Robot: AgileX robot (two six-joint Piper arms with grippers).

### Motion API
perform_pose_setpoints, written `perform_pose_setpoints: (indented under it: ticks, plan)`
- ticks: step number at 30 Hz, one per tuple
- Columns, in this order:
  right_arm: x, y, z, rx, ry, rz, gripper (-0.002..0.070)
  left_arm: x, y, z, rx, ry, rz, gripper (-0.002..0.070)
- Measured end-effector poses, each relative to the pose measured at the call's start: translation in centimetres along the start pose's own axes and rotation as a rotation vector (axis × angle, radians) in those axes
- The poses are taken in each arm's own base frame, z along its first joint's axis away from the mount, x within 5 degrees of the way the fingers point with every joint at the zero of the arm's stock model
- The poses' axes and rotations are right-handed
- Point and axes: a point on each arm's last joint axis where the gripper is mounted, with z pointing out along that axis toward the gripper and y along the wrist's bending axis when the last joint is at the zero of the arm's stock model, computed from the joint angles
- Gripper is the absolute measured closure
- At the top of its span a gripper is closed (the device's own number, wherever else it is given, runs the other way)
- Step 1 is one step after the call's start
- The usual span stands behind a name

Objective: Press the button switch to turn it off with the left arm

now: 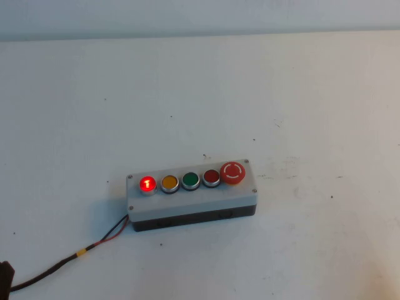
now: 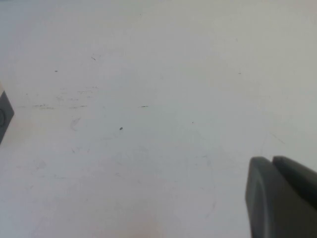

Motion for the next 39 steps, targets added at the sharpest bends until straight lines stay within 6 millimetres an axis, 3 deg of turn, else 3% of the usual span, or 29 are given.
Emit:
perform_pose_setpoints:
  ticks: [16,26,30,34,39]
  plan:
    - [0.0,0.0,0.0,0.0,0.0,0.0,0.0692,-0.5,-0.1,0.0,0.011,-0.051,-0.06,0.0678]
    - [0.0,0.0,0.0,0.0,0.0,0.0,0.0692,-1.5,-0.1,-0.1,0.036,-0.168,-0.232,0.0678]
    - [0.0,0.0,0.0,0.0,0.0,0.0,0.0692,-1.6,-0.3,-0.2,0.042,-0.135,-0.272,0.0678]
    - [0.0,0.0,0.0,0.0,0.0,0.0,0.0692,-5.2,-1.2,-0.6,0.039,0.019,-0.246,0.0678]
    - [0.0,0.0,0.0,0.0,0.0,0.0,0.0692,-10.3,-2.1,0.9,-0.001,0.379,-0.14,0.0678]
